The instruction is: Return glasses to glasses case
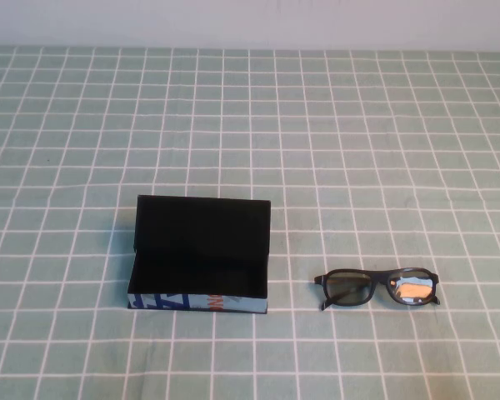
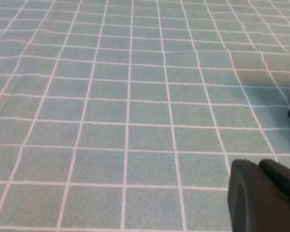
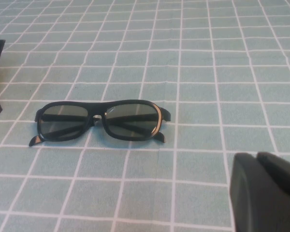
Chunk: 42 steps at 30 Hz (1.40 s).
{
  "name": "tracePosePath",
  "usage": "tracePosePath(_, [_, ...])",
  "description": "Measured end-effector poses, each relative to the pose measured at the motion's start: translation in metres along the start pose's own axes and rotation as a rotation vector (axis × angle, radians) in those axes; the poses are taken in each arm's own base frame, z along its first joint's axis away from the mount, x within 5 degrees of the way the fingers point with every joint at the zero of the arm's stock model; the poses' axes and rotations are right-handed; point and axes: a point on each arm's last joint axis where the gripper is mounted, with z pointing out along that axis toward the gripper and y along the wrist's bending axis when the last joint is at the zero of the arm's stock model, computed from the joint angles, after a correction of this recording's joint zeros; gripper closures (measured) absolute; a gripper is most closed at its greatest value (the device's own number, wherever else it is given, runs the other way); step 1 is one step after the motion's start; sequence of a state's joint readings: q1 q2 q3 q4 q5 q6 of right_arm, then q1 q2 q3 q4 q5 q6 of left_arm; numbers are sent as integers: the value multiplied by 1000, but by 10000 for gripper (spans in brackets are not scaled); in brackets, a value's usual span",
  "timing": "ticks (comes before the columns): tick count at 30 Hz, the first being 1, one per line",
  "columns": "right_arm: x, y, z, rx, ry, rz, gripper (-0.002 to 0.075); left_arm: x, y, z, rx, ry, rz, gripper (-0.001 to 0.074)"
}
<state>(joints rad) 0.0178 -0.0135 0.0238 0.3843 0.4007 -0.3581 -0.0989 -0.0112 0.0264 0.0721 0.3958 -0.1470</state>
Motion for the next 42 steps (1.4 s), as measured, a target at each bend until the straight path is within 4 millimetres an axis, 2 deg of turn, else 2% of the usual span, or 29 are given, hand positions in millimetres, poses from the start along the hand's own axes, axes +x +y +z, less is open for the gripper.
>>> tracePosePath(5, [0,0,0,0,0,0,739,0,0,0,-1,0,7,736])
tracePosePath(13, [0,0,0,-5,-2,13,739,-2,2,0,-26,-22,110,736])
tracePosePath(36, [0,1,0,-13,-3,34,739,-5,2,0,-22,-55,113,736])
tracePosePath(42, [-3,-1,0,4,-47,36,739,-14,0,-1,-4,-159,115,736])
